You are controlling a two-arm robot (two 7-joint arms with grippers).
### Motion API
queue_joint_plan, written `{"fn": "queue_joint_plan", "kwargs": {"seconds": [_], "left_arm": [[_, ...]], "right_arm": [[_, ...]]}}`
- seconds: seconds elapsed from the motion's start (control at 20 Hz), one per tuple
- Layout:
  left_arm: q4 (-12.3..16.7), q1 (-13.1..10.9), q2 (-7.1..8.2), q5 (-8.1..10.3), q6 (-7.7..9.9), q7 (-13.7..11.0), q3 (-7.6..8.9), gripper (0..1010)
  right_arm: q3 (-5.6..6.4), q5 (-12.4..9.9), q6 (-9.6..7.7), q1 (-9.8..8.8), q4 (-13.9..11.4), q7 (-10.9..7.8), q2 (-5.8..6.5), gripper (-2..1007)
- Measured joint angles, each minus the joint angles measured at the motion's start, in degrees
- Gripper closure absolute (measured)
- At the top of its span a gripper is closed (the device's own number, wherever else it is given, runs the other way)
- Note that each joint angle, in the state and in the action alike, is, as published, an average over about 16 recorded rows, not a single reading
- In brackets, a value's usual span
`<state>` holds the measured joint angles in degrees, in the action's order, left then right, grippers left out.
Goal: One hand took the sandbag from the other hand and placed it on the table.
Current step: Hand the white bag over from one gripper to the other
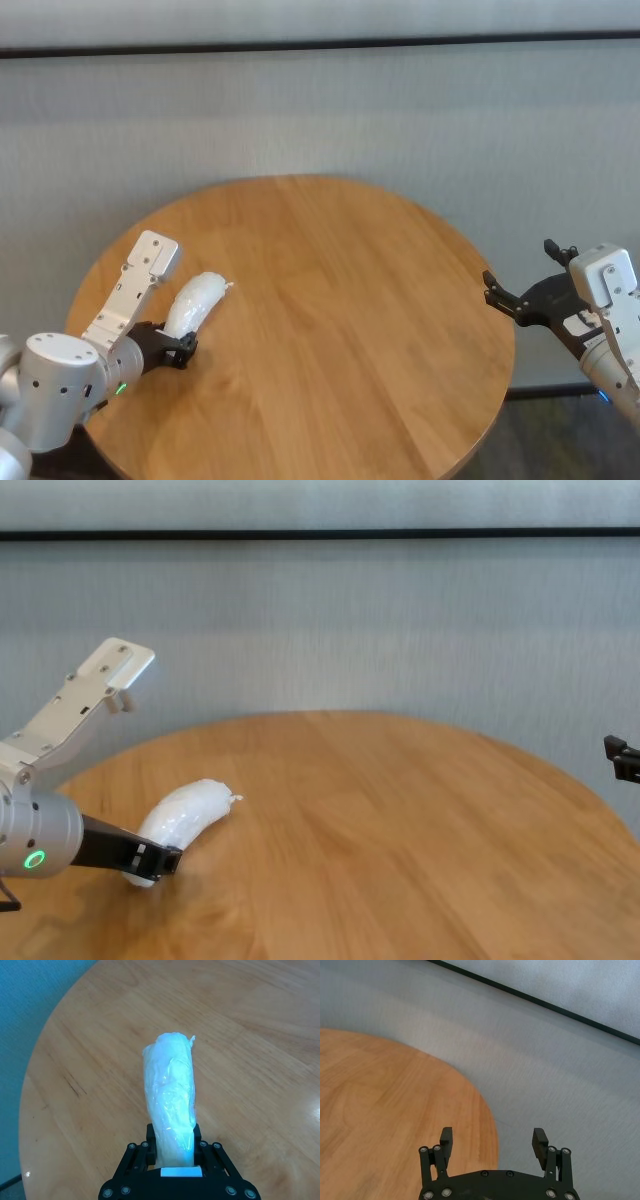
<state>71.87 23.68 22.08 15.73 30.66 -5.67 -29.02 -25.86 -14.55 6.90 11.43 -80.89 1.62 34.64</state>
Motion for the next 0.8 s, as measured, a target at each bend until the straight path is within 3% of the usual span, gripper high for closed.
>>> {"fn": "queue_joint_plan", "kwargs": {"seconds": [0.5, 0.8], "left_arm": [[0.0, -0.1, -0.01, -0.01, -0.10, -0.1, 0.08, 615], [0.3, -0.5, -0.03, -0.13, -1.30, -0.3, 0.62, 615]], "right_arm": [[0.00, 0.0, 0.00, 0.00, 0.0, 0.00, 0.00, 3], [0.00, 0.0, 0.00, 0.00, 0.0, 0.00, 0.00, 3]]}}
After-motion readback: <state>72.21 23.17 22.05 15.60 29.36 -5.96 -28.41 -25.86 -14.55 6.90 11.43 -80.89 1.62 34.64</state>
